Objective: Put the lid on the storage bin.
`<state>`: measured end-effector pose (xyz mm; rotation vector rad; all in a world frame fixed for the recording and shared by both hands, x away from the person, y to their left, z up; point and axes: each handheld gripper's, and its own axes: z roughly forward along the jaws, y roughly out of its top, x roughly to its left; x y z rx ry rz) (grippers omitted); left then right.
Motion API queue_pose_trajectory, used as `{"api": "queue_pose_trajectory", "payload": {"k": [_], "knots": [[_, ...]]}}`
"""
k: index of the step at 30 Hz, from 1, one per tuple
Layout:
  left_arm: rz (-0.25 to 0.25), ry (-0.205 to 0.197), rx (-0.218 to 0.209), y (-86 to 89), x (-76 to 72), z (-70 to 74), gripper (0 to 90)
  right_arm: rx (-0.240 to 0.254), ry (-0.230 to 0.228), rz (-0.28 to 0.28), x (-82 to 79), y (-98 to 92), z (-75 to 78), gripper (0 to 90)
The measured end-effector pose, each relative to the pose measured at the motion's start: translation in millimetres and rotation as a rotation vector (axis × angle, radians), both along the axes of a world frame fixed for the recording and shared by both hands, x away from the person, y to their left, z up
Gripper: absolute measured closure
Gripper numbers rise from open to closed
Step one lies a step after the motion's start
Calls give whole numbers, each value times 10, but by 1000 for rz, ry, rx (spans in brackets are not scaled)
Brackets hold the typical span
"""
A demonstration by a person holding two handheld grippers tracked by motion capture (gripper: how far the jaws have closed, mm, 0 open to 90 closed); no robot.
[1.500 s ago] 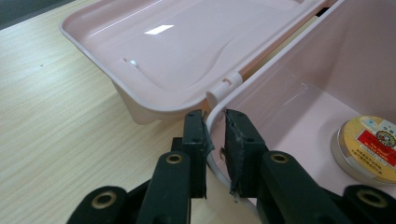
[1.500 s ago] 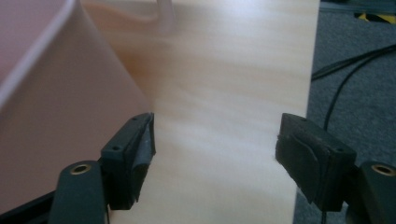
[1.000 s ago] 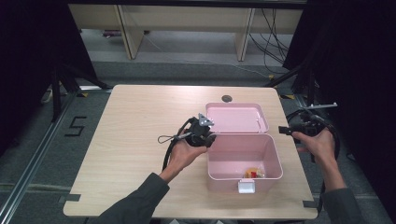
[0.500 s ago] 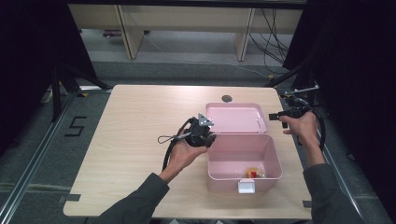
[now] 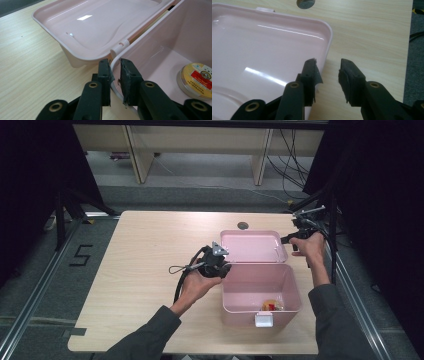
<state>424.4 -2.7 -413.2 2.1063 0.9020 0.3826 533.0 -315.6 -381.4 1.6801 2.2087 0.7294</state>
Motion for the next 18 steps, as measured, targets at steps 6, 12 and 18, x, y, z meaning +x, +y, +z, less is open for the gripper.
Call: {"api": "queue_pose_trajectory", "payload": {"k": [6, 12, 18], "knots": [[-6, -1, -4, 5, 1, -3, 782, -1, 31, -34, 87, 93, -55, 682], [-10, -2, -15, 7, 1, -9, 782, -30, 66, -22, 173, 135, -94, 743], [-10, -5, -15, 6, -2, -11, 782, -21, 139, -71, 235, 202, -106, 795]]}}
